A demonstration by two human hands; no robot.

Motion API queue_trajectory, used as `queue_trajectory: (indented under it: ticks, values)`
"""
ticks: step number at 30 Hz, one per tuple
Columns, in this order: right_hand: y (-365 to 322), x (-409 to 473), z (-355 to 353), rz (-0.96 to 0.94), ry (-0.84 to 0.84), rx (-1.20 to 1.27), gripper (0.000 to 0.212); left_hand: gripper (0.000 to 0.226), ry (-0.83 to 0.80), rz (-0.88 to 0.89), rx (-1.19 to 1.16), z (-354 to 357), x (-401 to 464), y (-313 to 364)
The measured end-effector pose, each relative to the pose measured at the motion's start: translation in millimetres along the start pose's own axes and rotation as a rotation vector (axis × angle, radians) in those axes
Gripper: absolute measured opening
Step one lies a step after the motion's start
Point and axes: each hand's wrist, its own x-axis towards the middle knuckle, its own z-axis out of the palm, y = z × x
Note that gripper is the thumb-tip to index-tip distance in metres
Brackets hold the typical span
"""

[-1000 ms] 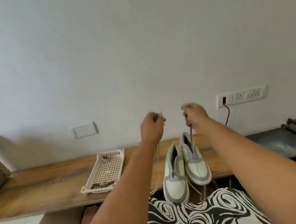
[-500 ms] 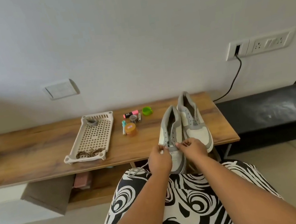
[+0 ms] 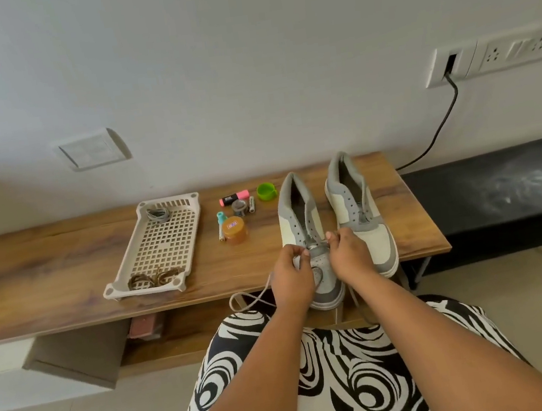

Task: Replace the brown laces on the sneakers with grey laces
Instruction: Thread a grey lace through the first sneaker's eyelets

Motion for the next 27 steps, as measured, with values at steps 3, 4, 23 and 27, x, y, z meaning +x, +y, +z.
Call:
queue_trajectory:
  ticks: [3, 4, 23, 27]
  values:
    - [3, 3, -1, -0.008, 0.000, 0.021, 0.025, 0.008, 0.012, 0.002, 0.006, 1, 6, -2]
    - [4, 4, -2, -0.017, -0.006, 0.026, 0.026, 0.008, 0.017, -0.006, 0.001, 2, 7, -2]
    - [8, 3, -1, -0.049, 0.014, 0.069, 0.026, 0.010, 0.022, -0.039, -0.029, 4, 8, -4]
    - [7, 2, -2, -0.003, -0.033, 0.035, 0.035, 0.012, 0.026, -0.068, -0.032, 3, 9, -3]
